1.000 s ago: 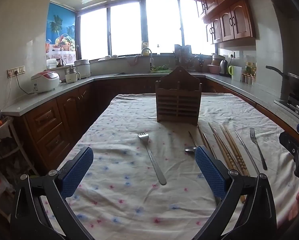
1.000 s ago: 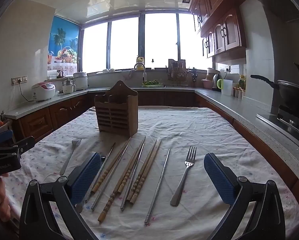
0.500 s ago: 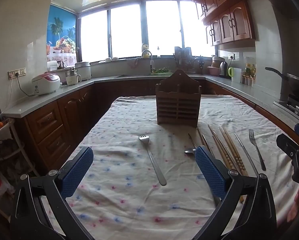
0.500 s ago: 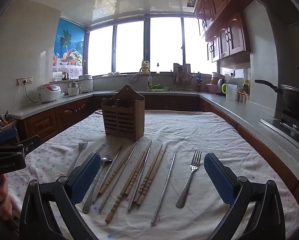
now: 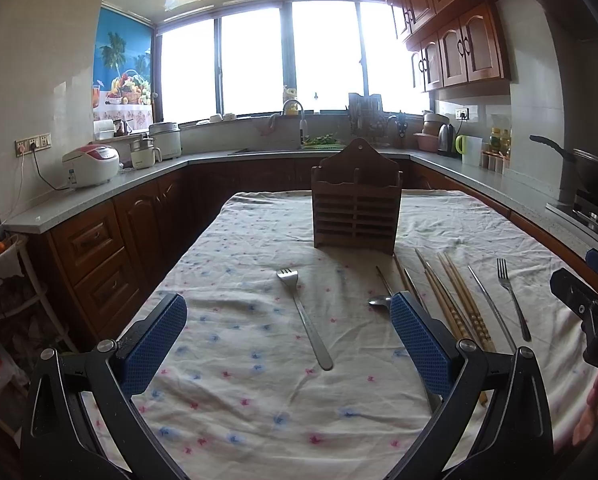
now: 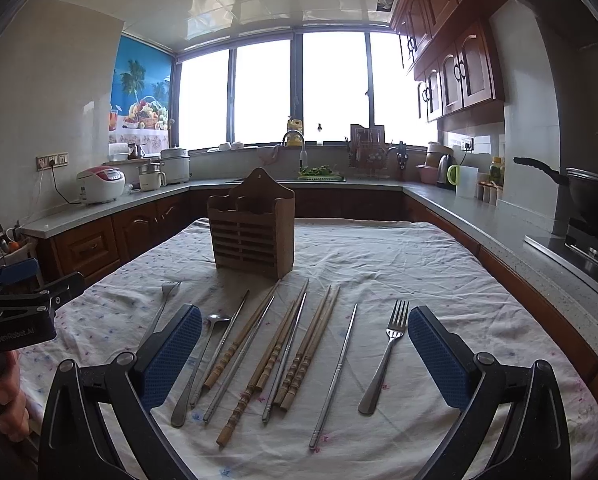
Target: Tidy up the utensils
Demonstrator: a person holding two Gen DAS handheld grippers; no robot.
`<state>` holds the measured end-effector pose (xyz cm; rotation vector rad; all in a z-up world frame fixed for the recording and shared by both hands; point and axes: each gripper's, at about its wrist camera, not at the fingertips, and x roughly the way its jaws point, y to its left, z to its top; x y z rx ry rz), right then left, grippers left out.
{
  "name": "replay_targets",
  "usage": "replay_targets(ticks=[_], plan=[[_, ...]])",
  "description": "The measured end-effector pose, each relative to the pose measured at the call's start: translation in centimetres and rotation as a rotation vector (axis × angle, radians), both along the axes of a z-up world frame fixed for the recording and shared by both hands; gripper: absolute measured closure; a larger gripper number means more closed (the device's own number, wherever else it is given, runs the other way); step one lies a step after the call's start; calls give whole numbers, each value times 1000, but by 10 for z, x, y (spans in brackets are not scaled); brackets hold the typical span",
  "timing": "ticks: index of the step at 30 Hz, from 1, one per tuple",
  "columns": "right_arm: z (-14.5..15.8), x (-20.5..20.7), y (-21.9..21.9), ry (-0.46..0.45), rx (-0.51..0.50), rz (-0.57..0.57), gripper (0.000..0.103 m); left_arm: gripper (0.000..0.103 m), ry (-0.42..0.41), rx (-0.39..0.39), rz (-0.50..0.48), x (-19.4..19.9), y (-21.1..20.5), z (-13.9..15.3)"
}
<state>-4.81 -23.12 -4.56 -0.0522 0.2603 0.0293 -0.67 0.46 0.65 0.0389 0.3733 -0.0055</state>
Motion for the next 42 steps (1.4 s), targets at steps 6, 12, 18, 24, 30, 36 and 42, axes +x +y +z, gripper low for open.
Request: replay_targets(ticks=[6,12,18,24,30,36,42], plan=[[2,1,-1,-2,4,1,0,0,4,3,-2,3,0,0],[0,-1,2,-4,3,1,0,0,1,3,-1,1,-1,-2],[0,0,3,-4,5,5,0,0,1,6,1,1,-3,-3],[0,0,2,-5,6,7,0,0,0,8,-3,1,-6,-3],[0,0,2,-5,7,7,0,0,2,6,-3,1,-4,-3],[0,0,2,-5,8,8,0,0,7,4,-5,2,-9,-4],[0,0,4,-4,9,7,0,0,14,-1,-16,4,-5,-3]])
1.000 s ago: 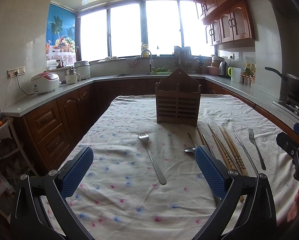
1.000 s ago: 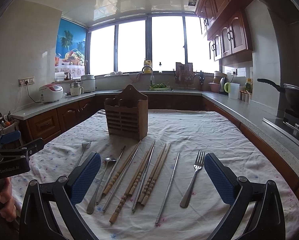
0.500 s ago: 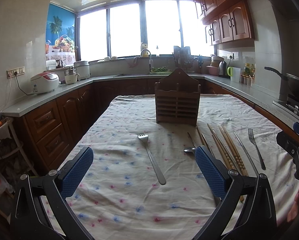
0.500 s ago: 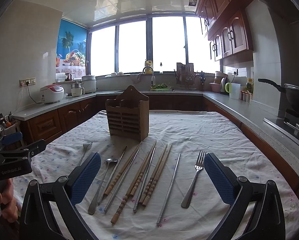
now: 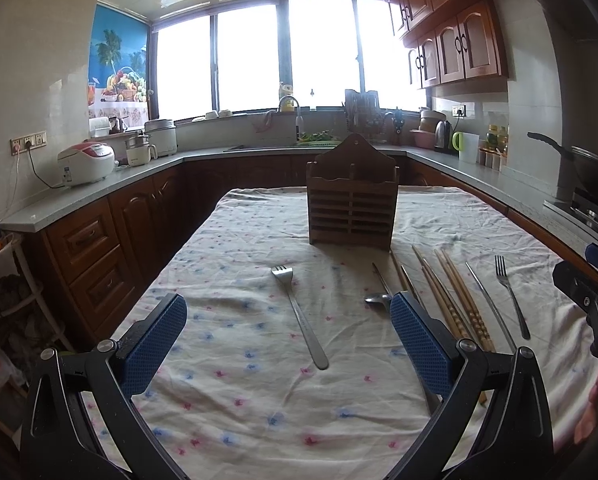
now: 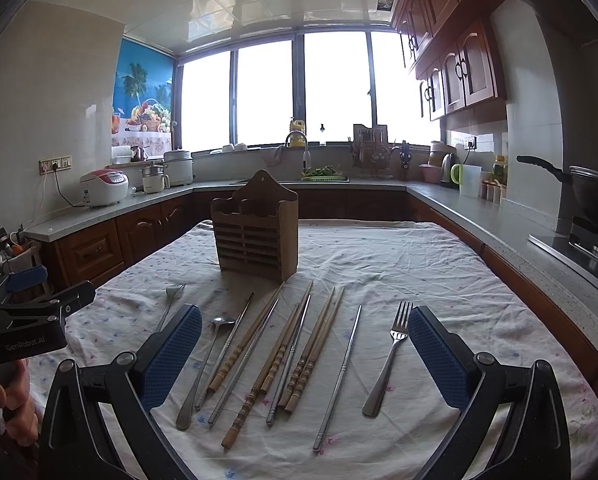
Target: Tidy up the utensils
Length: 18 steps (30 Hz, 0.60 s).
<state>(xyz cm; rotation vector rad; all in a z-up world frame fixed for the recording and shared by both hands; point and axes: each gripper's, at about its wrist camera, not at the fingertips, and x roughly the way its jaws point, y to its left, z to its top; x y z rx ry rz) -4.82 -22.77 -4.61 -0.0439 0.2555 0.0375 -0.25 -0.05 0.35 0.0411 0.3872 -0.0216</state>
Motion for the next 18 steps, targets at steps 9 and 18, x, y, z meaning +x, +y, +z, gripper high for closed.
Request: replay_targets(ticks=[9,18], plan=[[-1,10,-5,33,26,16,0,0,82,-52,-10,15,7,-3],[2,28,-15,98,66,22,0,0,185,-87,-36,46,8,-6]])
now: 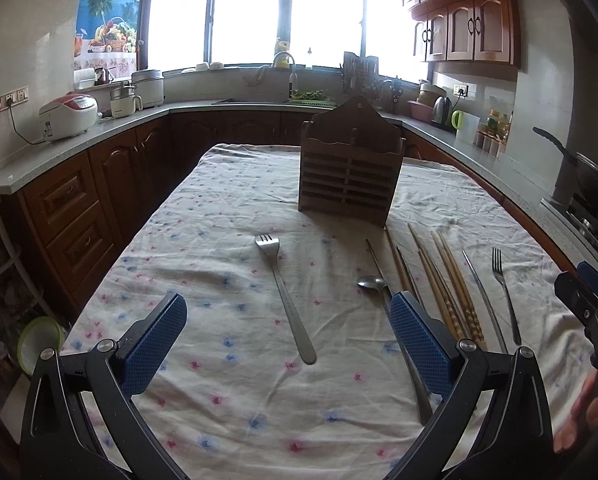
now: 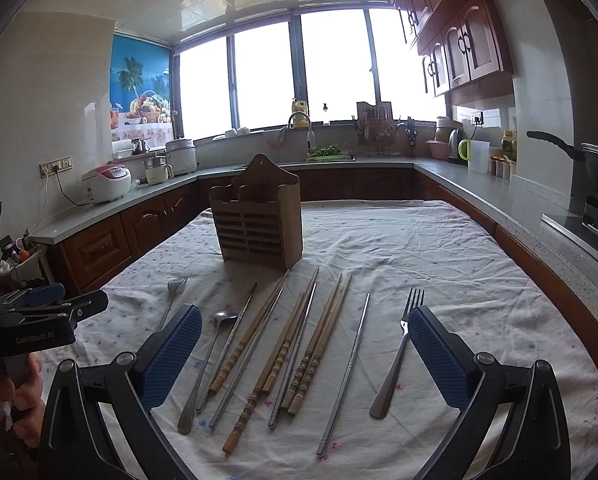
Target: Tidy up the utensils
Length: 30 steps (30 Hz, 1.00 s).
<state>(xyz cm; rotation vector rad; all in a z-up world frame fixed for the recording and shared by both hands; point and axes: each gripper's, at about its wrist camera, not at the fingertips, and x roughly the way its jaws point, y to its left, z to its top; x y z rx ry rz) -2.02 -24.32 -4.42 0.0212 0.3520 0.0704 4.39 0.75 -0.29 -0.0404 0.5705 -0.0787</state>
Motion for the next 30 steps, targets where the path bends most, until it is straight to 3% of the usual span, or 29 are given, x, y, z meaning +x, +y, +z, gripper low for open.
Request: replay_targets(ticks=[9,13,17,21,26,30], plan=[[0,27,-16,80,39,-1,2,7,96,-3,-66,42,-16,-1],[0,47,-27,133,72,-10,15,13,125,-11,-92,61,-23,0],[0,67,-38,167,106,-18,31,31,171,-38,-137,81,-31,-2],[-1,89,-48,216,138,-33,40,40,224,-46,-175,103,-42,-8],[-10,116,-56,292,150,-55,52,43,283,-28,-224,132,-60,-16],[-23,138,-59,361,144,-59,58,55,339,-17,-259,155,-75,-27]])
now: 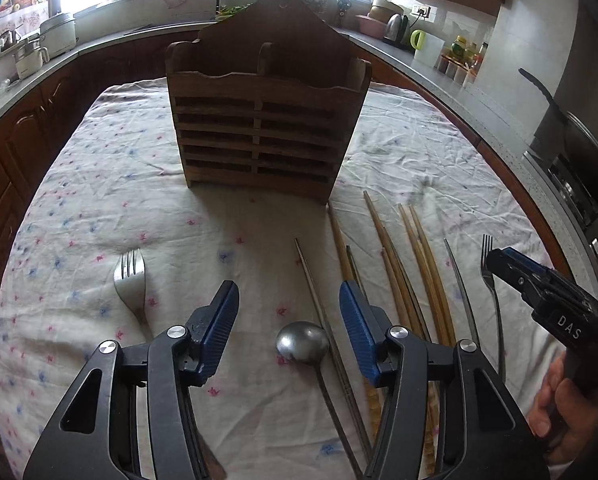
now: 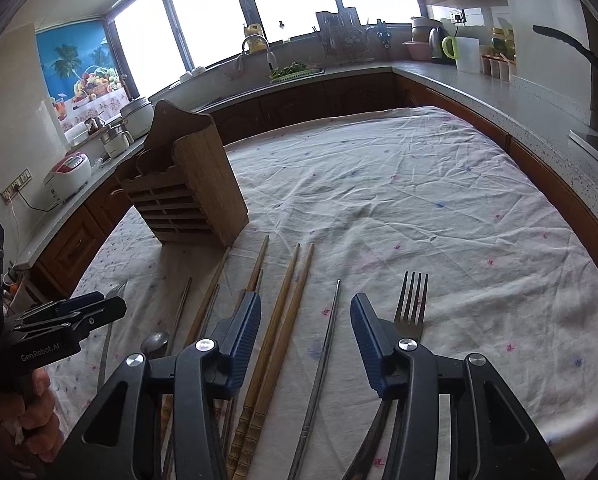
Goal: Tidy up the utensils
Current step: 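Close the left tool on a metal chopstick while the right tool grasps another metal chopstick, then lift and carry the metal chopsticks in both tools over the wooden holder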
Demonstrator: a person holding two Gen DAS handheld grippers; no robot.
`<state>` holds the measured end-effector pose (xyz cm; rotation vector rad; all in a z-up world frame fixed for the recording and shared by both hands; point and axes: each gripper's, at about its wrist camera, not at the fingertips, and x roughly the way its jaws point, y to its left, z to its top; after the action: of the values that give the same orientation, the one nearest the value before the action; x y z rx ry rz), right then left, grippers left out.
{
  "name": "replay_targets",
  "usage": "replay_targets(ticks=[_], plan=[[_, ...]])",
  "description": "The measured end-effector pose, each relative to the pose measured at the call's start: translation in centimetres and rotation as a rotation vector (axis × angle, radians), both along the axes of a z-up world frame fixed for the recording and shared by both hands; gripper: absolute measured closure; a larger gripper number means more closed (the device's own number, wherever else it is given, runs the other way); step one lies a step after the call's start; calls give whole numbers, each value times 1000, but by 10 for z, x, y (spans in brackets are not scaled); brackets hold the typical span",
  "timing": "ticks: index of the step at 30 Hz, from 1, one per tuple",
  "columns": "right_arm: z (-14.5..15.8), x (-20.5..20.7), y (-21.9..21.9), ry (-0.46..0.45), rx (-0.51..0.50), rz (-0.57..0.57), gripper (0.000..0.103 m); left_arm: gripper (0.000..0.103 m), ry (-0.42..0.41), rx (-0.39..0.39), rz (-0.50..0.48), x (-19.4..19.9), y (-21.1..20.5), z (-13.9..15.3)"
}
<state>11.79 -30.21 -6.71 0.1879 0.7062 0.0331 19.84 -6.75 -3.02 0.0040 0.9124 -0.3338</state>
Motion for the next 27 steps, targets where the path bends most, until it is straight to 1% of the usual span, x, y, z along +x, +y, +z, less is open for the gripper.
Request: replay_targets(ticks=[3,5,8,12,14,17,19,20,22,23,25,27], plan=[[-12,16,-3,49,2,-1,64,61,40,1,-12,16,-8,-9],[-19,25,-4,79,1,-4,72,65,62,0,-20,25,-12,-14],[-28,36,-7,110,-7,-9,74,66,94,5,-32,36,-18,-21],[-38,48,-9,147,-21,-19,78,74,134,16,-45,46,-25,-30],[-42,54,-10,166,-32,-22,82,77,153,21,-45,49,-26,-35],[-42,60,-4,168,-79,-16,84,81,133,52,-49,49,-31,-35],[-43,61,0,166,-112,-20,85,88,116,83,-54,48,-37,-36],[-43,61,2,162,-131,-22,87,94,106,101,-63,48,-39,-36],[-44,61,4,156,-152,-25,91,96,94,117,-72,48,-43,-37],[-43,61,4,156,-150,-24,96,96,90,119,-76,48,-44,-36],[-43,62,3,156,-136,-23,97,97,94,104,-82,49,-44,-35],[-42,61,0,155,-88,-17,99,97,111,69,-88,50,-41,-34]])
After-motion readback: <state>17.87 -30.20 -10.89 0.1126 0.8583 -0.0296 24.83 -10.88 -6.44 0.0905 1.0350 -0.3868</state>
